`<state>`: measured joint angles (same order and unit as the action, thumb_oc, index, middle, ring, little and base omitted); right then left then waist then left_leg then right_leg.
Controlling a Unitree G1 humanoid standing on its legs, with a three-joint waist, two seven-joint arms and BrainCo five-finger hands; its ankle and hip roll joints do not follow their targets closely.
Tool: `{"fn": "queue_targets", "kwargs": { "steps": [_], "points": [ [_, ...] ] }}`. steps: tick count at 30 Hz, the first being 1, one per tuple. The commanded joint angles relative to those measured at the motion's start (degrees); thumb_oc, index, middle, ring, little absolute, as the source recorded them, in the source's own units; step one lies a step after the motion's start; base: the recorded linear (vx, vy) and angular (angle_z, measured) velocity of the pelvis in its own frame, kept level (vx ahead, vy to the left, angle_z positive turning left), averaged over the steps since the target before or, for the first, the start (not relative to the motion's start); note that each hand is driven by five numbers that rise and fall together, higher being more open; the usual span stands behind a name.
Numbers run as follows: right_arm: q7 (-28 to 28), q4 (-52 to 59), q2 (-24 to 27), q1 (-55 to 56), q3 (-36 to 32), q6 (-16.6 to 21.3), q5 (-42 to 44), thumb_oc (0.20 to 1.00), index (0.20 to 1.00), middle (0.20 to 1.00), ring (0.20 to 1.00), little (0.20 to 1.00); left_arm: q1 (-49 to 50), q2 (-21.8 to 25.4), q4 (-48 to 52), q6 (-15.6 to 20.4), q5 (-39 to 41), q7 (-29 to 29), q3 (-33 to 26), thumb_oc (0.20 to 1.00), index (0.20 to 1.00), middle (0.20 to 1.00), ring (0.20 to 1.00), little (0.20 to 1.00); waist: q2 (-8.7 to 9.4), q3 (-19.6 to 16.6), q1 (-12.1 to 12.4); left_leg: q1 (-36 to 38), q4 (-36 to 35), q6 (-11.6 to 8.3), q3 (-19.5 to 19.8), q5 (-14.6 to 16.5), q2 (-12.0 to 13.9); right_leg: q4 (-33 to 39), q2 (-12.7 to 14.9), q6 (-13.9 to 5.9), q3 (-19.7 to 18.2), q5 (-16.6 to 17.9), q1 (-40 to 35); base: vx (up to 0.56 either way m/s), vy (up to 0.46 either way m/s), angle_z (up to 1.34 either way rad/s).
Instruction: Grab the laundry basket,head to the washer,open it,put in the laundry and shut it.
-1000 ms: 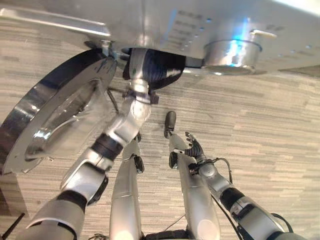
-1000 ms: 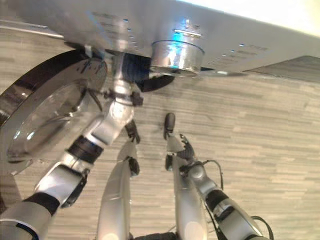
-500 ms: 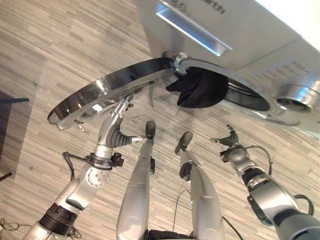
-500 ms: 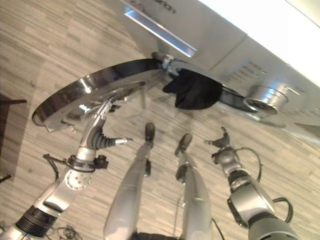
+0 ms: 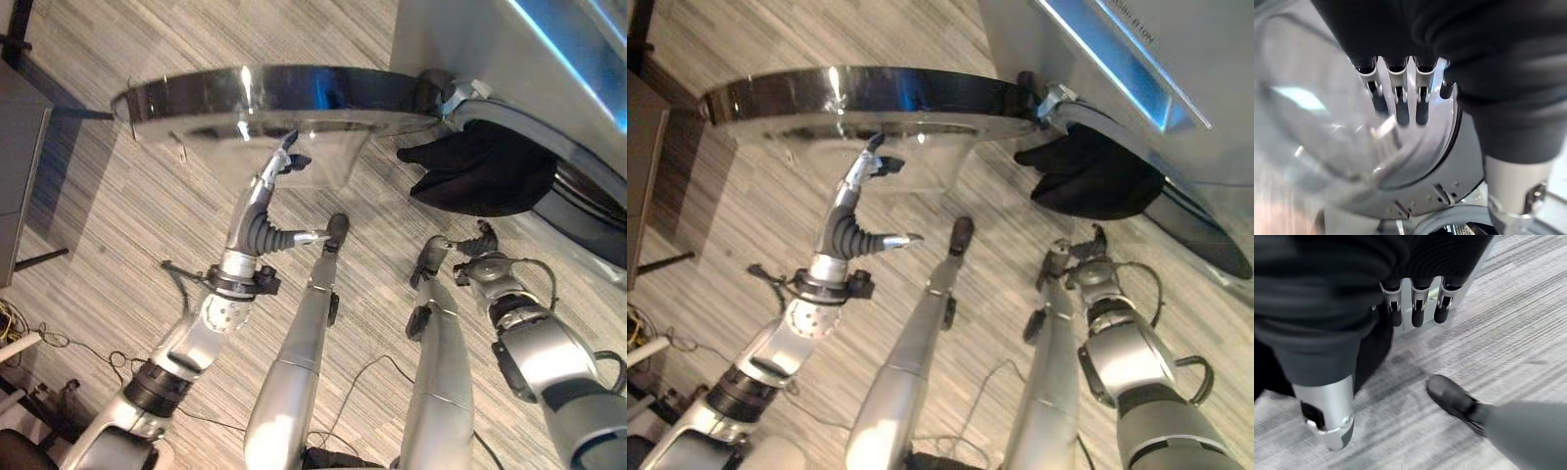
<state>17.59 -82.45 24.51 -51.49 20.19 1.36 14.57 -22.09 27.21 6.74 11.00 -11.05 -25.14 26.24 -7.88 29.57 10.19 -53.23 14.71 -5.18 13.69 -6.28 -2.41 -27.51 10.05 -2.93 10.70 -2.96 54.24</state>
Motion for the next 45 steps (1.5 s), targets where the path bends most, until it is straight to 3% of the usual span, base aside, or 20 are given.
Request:
{"fn": "queue_targets", "kwargs": {
  "steps": [1, 7, 15, 18, 19, 25, 30, 39, 40, 41, 43, 45],
  "points": [
    [2.7, -0.4, 4.5, 1.0, -0.5, 0.2, 1.5, 1.0, 1.0, 1.0, 1.0, 1.0, 0.8, -0.3, 3.1, 1.5, 2.7, 0.6, -0.3, 1.0, 1.0, 1.0, 1.0, 1.0, -4.0, 0.2, -1.8, 1.6, 0.1, 4.98, -5.3, 7.3, -4.6, -0.2, 2.0, -2.29, -1.6, -5.5, -3.4, -0.01, -0.074, 0.16],
    [4.8, -6.0, 5.0, 0.5, -3.1, -2.1, 1.9, 1.0, 1.0, 1.0, 1.0, 1.0, 1.5, -0.4, 4.4, 0.8, 5.0, 1.5, 1.5, 1.0, 1.0, 1.0, 1.0, 1.0, -5.3, 0.2, -0.5, 2.5, -3.4, 4.25, -4.7, 5.3, -4.1, 0.5, 2.4, -1.98, 1.1, -6.3, -4.7, 0.0, -0.088, 0.05],
    [9.2, -4.0, 9.0, 0.9, -9.6, 0.7, 8.0, 1.0, 1.0, 1.0, 1.0, 1.0, 0.4, -1.0, 4.3, 1.6, 4.8, -0.3, 1.3, 1.0, 1.0, 1.0, 1.0, 1.0, -7.5, 0.2, -0.2, 1.7, -2.9, 4.8, -4.5, 5.9, -5.5, -2.0, 3.2, -2.09, 0.8, -7.7, -3.0, 0.0, 0.026, 0.09],
    [10.0, -3.9, 11.2, -1.3, -10.1, 1.1, 8.6, 1.0, 1.0, 1.0, 1.0, 1.0, 0.6, -0.7, 4.7, 2.3, 5.2, -0.5, 1.3, 1.0, 1.0, 1.0, 1.0, 1.0, -8.07, 0.2, 0.2, -0.3, 0.5, 5.55, -5.2, 7.4, -6.6, -5.3, 3.7, -1.88, -0.2, -8.8, -1.2, -0.02, 0.055, 0.09],
    [10.0, -4.5, 12.6, -3.4, -10.0, 1.0, 9.1, 1.0, 1.0, 1.0, 1.0, 1.0, 0.5, -0.4, 5.0, 2.6, 5.5, -0.4, 1.6, 1.0, 1.0, 1.0, 1.0, 1.0, -8.24, 0.2, 0.4, -2.2, 5.5, 6.32, -5.9, 9.4, -7.2, -9.4, 4.1, -1.42, -1.1, -10.0, 0.2, -0.01, 0.054, 0.15],
    [9.7, -5.4, 13.4, -4.7, -10.5, 0.9, 10.1, 1.0, 1.0, 1.0, 1.0, 1.0, 0.2, -0.2, 5.6, 2.4, 7.3, 0.2, 1.7, 1.0, 1.0, 1.0, 1.0, 1.0, -8.65, 0.2, 0.7, -5.2, 15.1, 7.12, -7.1, 13.2, -7.6, -16.8, 4.9, -0.76, -1.9, -13.3, 1.8, 0.0, 0.022, 0.05],
    [8.3, -4.2, 12.8, -5.0, -12.5, 2.0, 14.3, 1.0, 1.0, 1.0, 1.0, 1.0, 1.0, 0.2, 5.5, 2.5, 9.8, 1.6, 1.5, 1.0, 1.0, 1.0, 1.0, 1.0, -9.54, 0.2, 0.9, -7.7, 24.6, 7.34, -6.9, 17.0, -8.3, -25.3, 6.4, 1.52, -3.0, -18.9, 2.9, 0.01, -0.064, 0.1],
    [7.6, -1.3, 13.1, -11.3, -15.0, 6.7, 25.9, 1.0, 1.0, 1.0, 1.0, 1.0, 2.2, 1.3, 6.6, 3.1, 12.0, 2.2, 0.6, 1.0, 1.0, 1.0, 1.0, 1.0, -8.97, 0.2, 1.3, -9.3, 26.9, 7.24, -6.7, 17.8, -8.8, -28.9, 7.4, 2.55, -3.3, -20.5, 4.4, -0.01, -0.042, 0.12],
    [7.4, -0.7, 12.8, -12.1, -15.8, 7.4, 28.0, 0.824, 0.824, 0.824, 0.824, 0.824, 2.4, 1.4, 6.6, 3.1, 11.9, 2.2, 0.4, 1.0, 1.0, 1.0, 1.0, 1.0, -8.82, 0.2, 1.3, -9.4, 26.8, 7.23, -6.6, 17.8, -8.8, -28.9, 7.3, 2.63, -3.3, -20.6, 4.5, 0.0, -0.032, 0.06],
    [6.7, 0.8, 11.8, -13.2, -17.2, 9.3, 32.5, 0.555, 0.555, 0.555, 0.555, 0.555, 2.8, 1.7, 6.6, 2.9, 11.9, 2.2, 0.1, 1.0, 1.0, 1.0, 1.0, 1.0, -8.6, 0.2, 1.4, -9.5, 26.7, 7.23, -6.6, 17.7, -8.7, -28.9, 7.2, 2.7, -3.1, -20.7, 4.5, 0.0, -0.027, 0.04],
    [6.4, 1.7, 11.1, -13.9, -17.6, 10.4, 34.5, 0.2, 0.2, 0.2, 0.2, 0.2, 3.0, 2.1, 6.6, 3.0, 11.8, 2.2, -0.2, 1.0, 1.0, 1.0, 1.0, 1.0, -8.32, 0.2, 1.5, -9.4, 26.4, 7.2, -6.5, 17.7, -8.6, -28.5, 7.0, 2.69, -2.9, -20.5, 4.3, 0.0, 0.0, 0.0],
    [5.3, 3.9, 9.4, -14.6, -18.0, 12.8, 37.9, 0.2, 0.2, 0.2, 0.2, 0.2, 3.0, 2.3, 6.5, 3.0, 11.9, 2.2, -0.5, 1.0, 1.0, 1.0, 1.0, 1.0, -8.04, 0.2, 1.5, -9.0, 25.7, 7.12, -6.5, 17.4, -8.4, -28.0, 6.9, 2.63, -2.6, -20.3, 4.0, 0.0, 0.0, 0.0]
  ]
}}
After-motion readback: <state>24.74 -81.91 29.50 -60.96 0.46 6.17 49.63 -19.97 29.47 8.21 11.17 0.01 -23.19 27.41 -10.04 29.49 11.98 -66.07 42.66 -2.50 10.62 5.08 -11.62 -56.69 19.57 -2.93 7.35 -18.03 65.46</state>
